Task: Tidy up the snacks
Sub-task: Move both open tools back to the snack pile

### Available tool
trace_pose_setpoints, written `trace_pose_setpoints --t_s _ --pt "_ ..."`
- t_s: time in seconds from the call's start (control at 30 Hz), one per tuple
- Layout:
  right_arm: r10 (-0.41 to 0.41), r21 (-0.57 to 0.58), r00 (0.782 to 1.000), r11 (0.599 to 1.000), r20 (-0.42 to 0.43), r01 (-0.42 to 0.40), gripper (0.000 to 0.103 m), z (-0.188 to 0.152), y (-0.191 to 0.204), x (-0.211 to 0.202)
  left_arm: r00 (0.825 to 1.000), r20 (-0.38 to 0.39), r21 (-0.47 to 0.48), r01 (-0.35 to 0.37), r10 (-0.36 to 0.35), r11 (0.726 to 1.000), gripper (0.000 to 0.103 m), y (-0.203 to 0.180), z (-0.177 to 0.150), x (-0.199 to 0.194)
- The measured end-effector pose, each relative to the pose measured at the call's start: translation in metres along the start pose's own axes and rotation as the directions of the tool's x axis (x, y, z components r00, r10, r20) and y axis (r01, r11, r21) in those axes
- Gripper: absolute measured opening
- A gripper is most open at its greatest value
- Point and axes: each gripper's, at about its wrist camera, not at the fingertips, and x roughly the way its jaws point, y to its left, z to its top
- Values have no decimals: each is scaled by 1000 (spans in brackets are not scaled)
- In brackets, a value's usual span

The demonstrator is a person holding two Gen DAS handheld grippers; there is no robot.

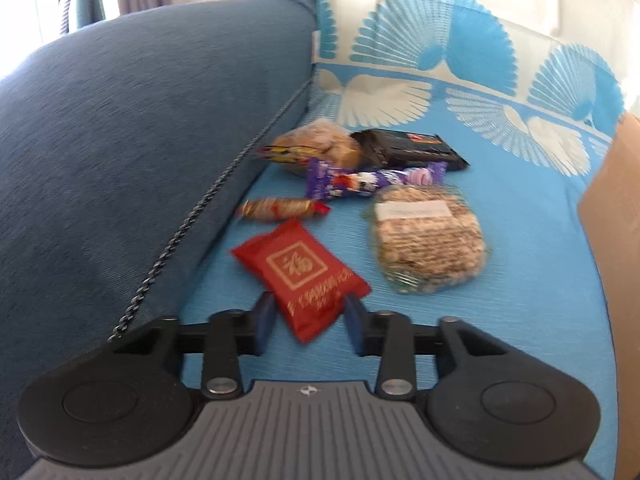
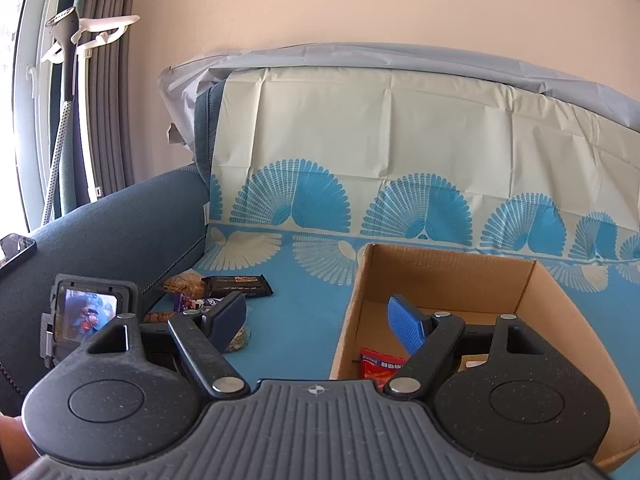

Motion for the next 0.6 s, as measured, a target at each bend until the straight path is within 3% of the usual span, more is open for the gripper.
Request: trace_pose_setpoints --t_s 0.1,0.27,0.4,0.6 --pt "14 -20 1000 1000 3 -14 80 0 9 8 1000 -10 -65 0 -1 998 24 11 0 -1" --pt "48 -24 999 999 -5 -48 80 4 28 34 1000 -25 -195 4 -9 981 23 35 0 -3" --pt "86 -13 996 996 -9 -86 80 9 48 59 999 -23 -356 19 -29 934 37 61 -2 -3" --pt "109 6 992 994 -60 -109 80 0 75 111 995 31 -491 99 -96 866 37 84 -5 -7"
